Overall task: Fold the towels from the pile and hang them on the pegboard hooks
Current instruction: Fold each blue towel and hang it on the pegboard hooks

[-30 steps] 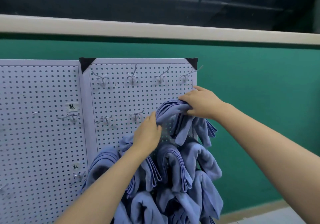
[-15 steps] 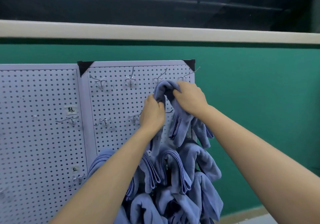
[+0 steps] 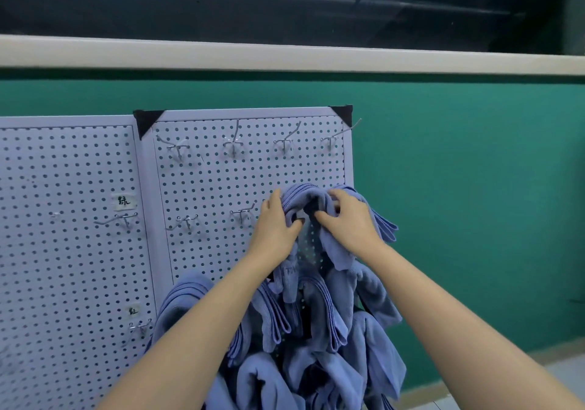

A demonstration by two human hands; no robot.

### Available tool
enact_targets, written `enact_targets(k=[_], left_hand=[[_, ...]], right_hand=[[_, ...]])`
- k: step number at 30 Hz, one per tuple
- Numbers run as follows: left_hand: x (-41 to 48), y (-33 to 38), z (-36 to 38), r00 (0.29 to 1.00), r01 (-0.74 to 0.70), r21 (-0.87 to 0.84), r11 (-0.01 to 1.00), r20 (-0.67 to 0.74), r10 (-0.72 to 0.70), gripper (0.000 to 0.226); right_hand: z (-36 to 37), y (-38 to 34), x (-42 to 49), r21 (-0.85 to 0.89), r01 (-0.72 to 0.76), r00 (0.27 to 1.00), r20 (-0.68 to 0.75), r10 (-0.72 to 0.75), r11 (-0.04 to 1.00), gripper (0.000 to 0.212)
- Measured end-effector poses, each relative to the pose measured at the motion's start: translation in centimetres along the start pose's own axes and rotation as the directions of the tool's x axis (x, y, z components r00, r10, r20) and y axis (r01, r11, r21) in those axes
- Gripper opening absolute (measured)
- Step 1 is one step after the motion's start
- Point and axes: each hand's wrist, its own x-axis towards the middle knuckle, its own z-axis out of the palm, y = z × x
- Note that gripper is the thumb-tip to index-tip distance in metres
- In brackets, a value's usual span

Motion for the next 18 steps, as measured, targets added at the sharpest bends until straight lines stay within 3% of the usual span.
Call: enact_targets(k=[2,5,7,11,14,18], left_hand=[[-0.7,-0.6,0.2,0.997,-0.066,-0.032,0.997,-0.043,0.065,0.056],[-0.3,0.0,-0.1,0.984,-0.104,0.002,0.995,-0.147,0.104,0.048],[0.4,0.9,-0.3,0.975,-0.081,0.118,0.990,-0.197,0.103,0.050],[0.2,0.5,0.8,0.990,-0.053,0.350,0.935,-0.106,0.096,0.062],[-1.1,-0.9,2.0,0.992,-0.099,0.315,0.944,-0.048,0.120,0.067],[-2.3,-0.6,1.1,0.996,-0.077,0.183,0.980,-0.021,0.082,0.065]], right_hand=[[0.3,0.3,0.0,-0.024,0.063,0.998,0.003,-0.063,0.998,0.037],[0.7,0.0,0.6,-0.084,0.083,0.995,-0.044,-0.086,0.993,0.025],[0.9,-0.4,1.1,-0.180,0.055,0.991,-0.112,-0.076,0.982,0.022],[2.2,0.5,0.3,-0.267,0.008,0.999,0.032,0.000,0.964,0.017],[2.5,2.0,-1.0,-0.195,0.028,0.996,0.088,-0.011,0.980,0.002],[1.5,1.9,-2.7,-0.050,0.056,0.997,0.051,-0.054,0.997,0.018]])
